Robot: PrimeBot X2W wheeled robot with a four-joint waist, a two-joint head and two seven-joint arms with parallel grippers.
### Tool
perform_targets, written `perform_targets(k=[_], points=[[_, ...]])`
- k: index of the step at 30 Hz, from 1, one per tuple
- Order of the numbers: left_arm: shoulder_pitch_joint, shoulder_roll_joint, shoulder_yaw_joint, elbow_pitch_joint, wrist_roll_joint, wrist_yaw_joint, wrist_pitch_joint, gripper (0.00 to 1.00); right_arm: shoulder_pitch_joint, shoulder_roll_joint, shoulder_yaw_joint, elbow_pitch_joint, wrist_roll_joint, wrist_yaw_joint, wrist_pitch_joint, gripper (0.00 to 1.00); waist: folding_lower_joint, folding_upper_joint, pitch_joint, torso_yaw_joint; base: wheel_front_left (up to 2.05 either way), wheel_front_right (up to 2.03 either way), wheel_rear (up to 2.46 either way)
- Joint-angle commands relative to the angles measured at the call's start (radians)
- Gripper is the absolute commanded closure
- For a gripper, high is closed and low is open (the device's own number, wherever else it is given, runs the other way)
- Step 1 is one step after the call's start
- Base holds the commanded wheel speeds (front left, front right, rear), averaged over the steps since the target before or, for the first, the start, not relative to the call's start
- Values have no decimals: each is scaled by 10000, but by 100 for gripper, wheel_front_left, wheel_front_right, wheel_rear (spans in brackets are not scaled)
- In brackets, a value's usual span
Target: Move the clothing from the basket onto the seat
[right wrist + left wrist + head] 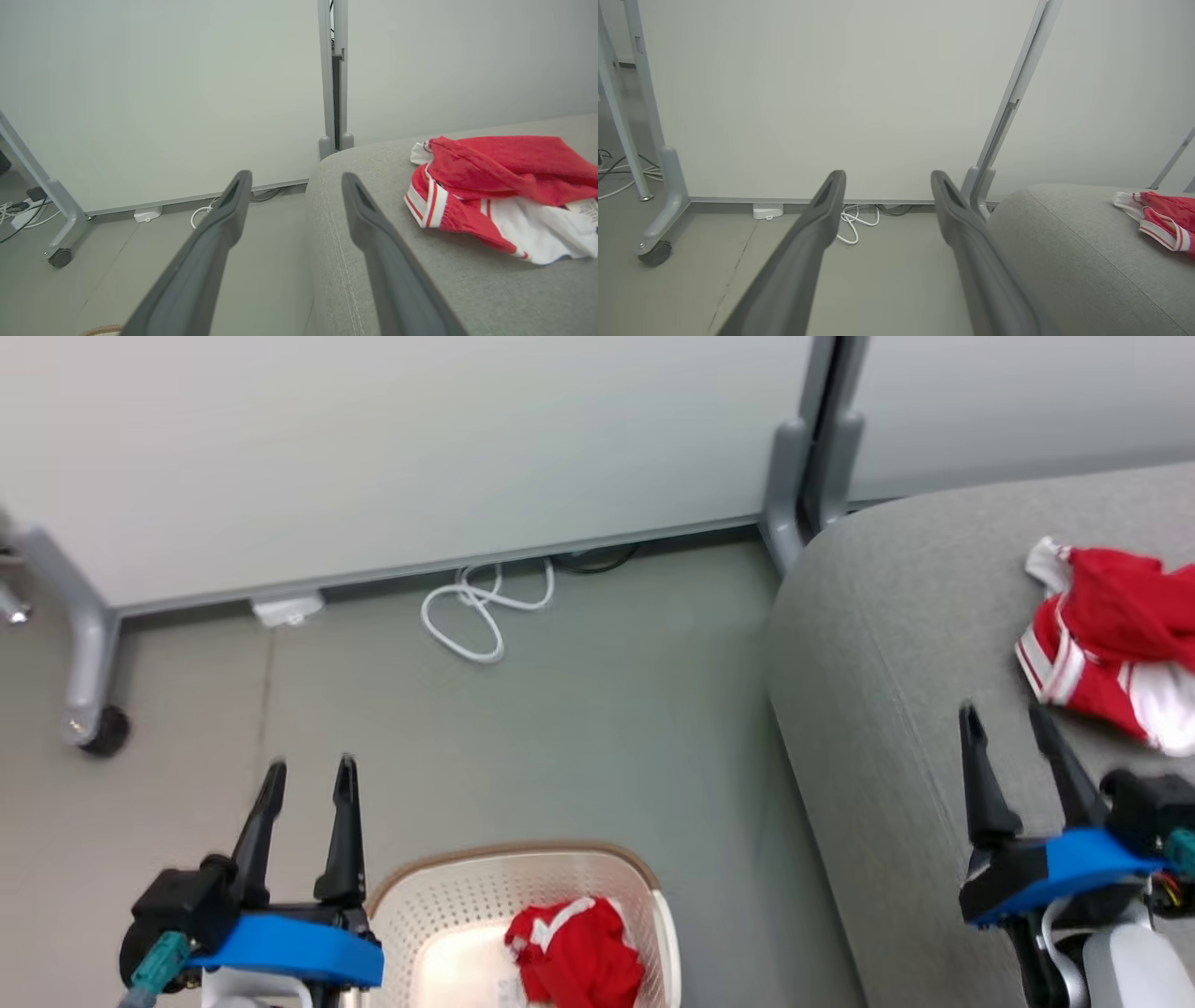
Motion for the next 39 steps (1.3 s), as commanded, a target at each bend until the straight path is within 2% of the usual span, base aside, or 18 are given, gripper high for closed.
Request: perform_targets(k=[1,8,17,39], points=[[85,-38,101,58,97,-7,-44,0,291,45,-74,-208,-28,1,70,0,3,-1,-48,137,0,0,0],[523,-174,545,388,311,-5,-46,0,1598,323,-31,-1594,-473,1,475,0,3,-1,-491,903,0,0,0],[993,-353,714,397,418,-64,-42,0,2376,389,507,-2468,-492,1,620,0,3,-1,-789,1200,0,0,0],[736,-389,502,327,497,-90,-41,0,2165,395,684,-1895,-151,1,329,0,3,-1,-463,1046,0,0,0]])
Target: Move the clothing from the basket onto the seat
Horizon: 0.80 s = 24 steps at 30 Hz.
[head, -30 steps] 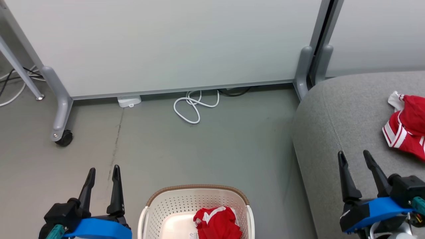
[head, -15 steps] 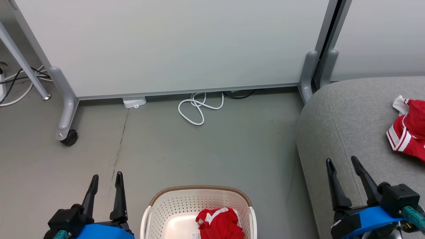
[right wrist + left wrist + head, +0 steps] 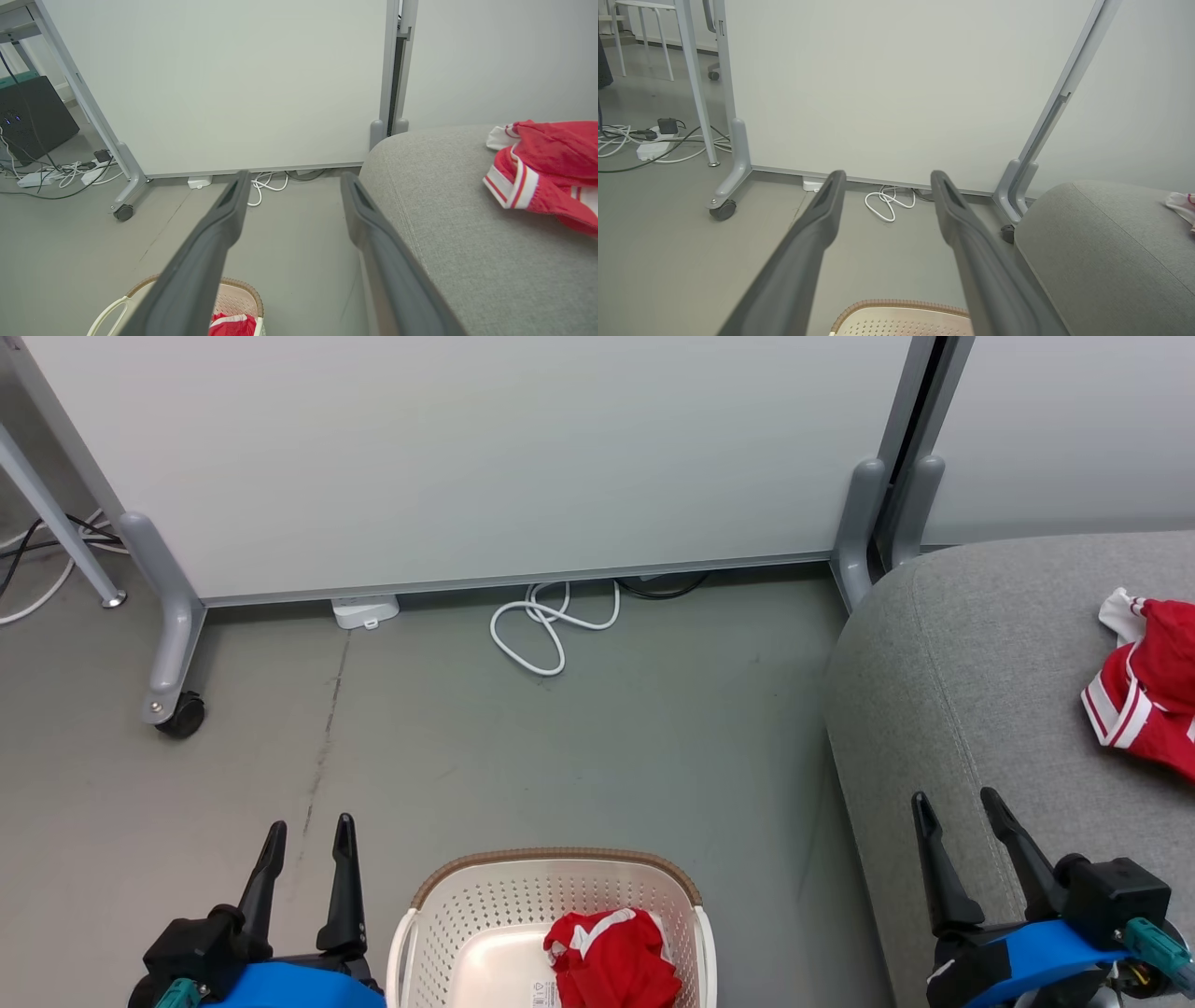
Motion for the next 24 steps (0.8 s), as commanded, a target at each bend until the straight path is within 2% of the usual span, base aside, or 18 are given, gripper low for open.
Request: perform_targets(k=[1,13,18,24], points=[[-132,33,-19,-38,59,-69,-33,0,-101,11,3,-1,40,1,-63,0,-1,0,22,-21,0,0,0],[-515,181,-325,56,3,-43,-32,0,-558,9,529,-120,74,1,-135,0,-1,0,765,-735,0,0,0],[-952,394,-850,586,-100,-44,-30,0,-965,9,1025,-155,179,1,-261,0,-1,0,1551,-1390,0,0,0],[-1982,764,-1547,1906,-377,-44,69,0,-1797,6,1900,-67,444,1,-564,0,-1,0,2935,-2402,0,0,0]])
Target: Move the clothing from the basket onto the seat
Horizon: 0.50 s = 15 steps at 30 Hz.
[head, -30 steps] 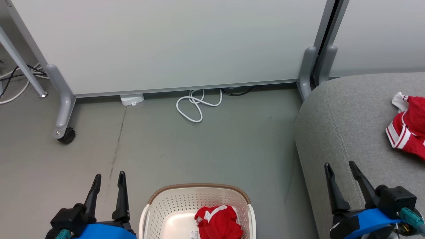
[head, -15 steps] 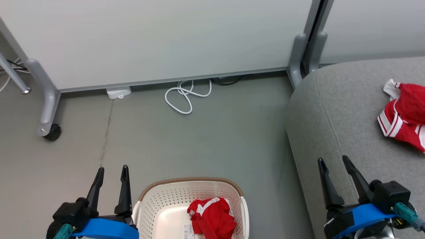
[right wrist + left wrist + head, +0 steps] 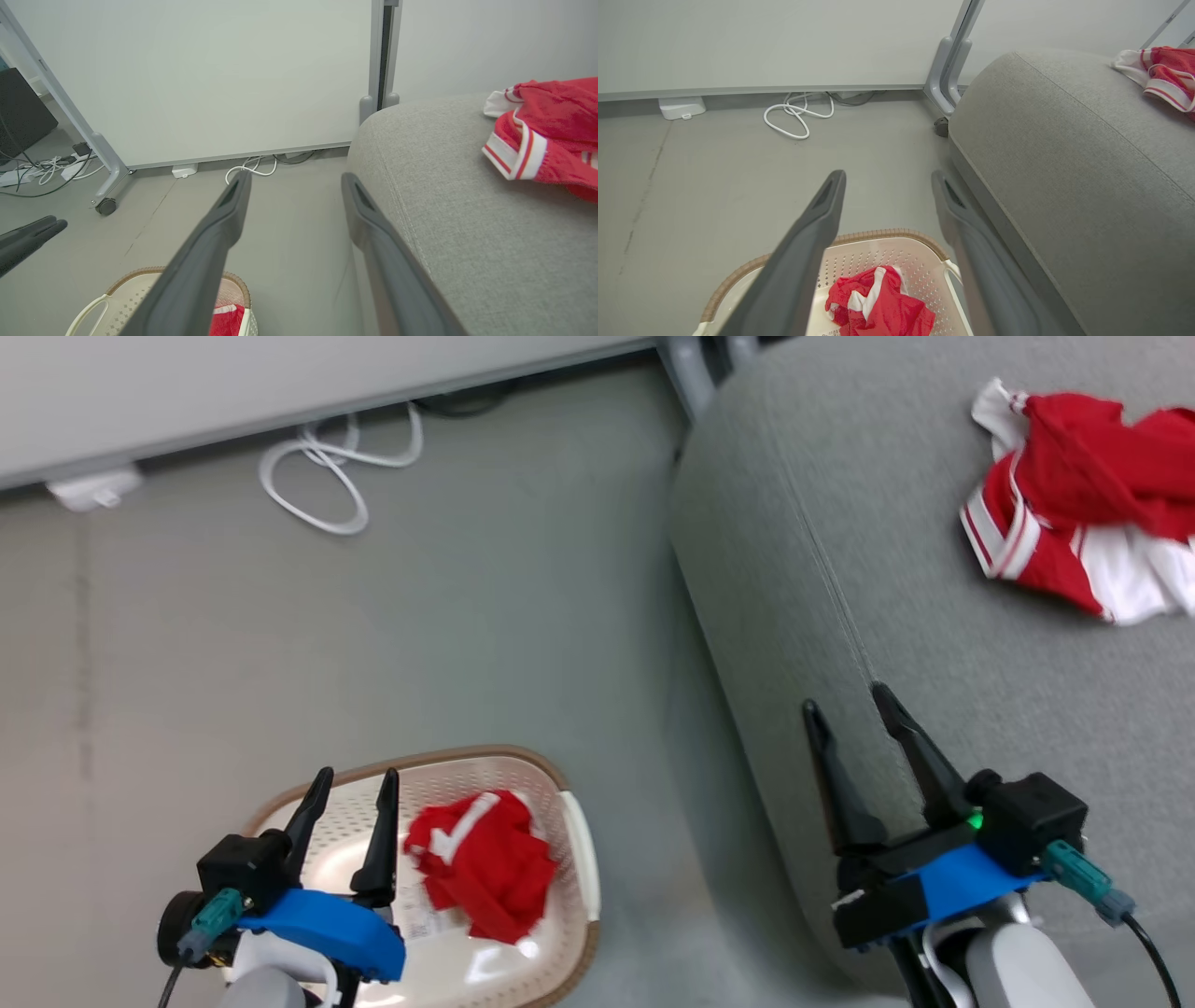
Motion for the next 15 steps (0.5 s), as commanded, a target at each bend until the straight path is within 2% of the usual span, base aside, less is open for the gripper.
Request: perform_targets(k=[1,9,15], points=[[-413,175,-98,375,-99,-9,83,0,-345,0,240,68,130,1,-156,0,-3,0,449,-255,0,0,0],[-1815,709,-152,2318,-415,-8,395,0,-1609,-3,1564,544,845,1,-846,0,-3,0,2511,-1604,0,0,0],[-2474,1152,-172,3327,-358,77,802,0,-2253,-1,2225,946,1413,1,-1185,0,-3,0,3590,-2332,0,0,0]])
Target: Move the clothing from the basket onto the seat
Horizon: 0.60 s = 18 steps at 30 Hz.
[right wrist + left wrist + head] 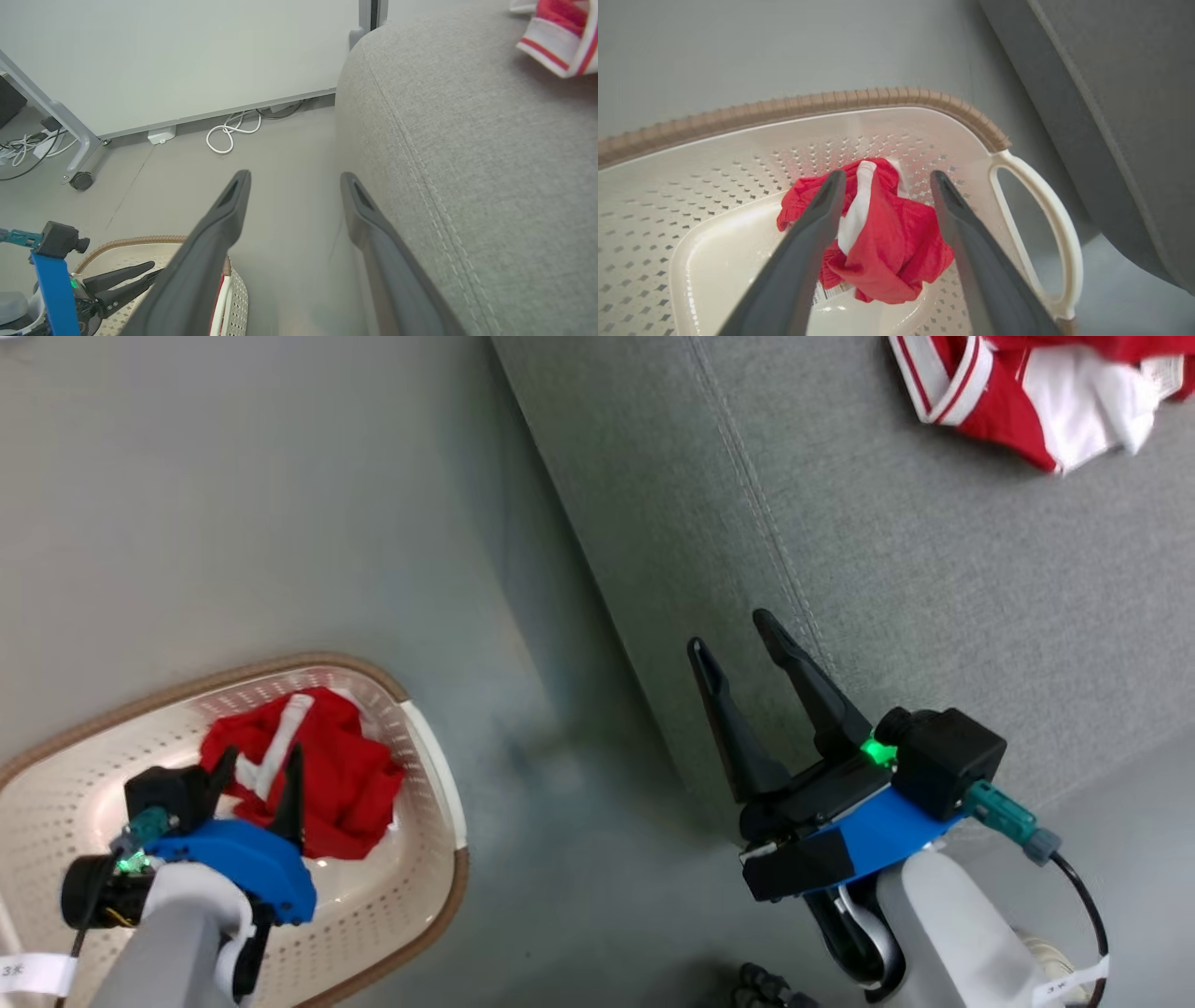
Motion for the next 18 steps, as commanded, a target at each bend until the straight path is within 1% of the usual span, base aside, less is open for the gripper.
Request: perform_targets(k=[1,6,8,12,14,18], points=[[-213,101,25,90,58,56,66,0,-198,0,59,54,69,1,-83,0,-3,0,116,-39,0,0,0],[-474,547,37,555,114,143,387,0,-563,1,508,136,571,1,-159,0,-3,0,784,-530,0,0,0],[-599,739,71,618,121,201,507,0,-691,2,581,-57,795,1,-164,0,-3,0,1059,-703,0,0,0],[-885,1148,33,679,269,441,927,0,-767,2,705,-343,1081,1,-168,0,-3,0,1536,-942,0,0,0],[-1079,1213,41,698,241,572,1178,0,-716,4,642,-464,1108,1,-170,0,-3,0,1706,-904,0,0,0],[-1395,1194,-38,768,194,589,1701,0,-597,4,546,-594,1150,1,-171,0,-3,0,1920,-834,0,0,0]])
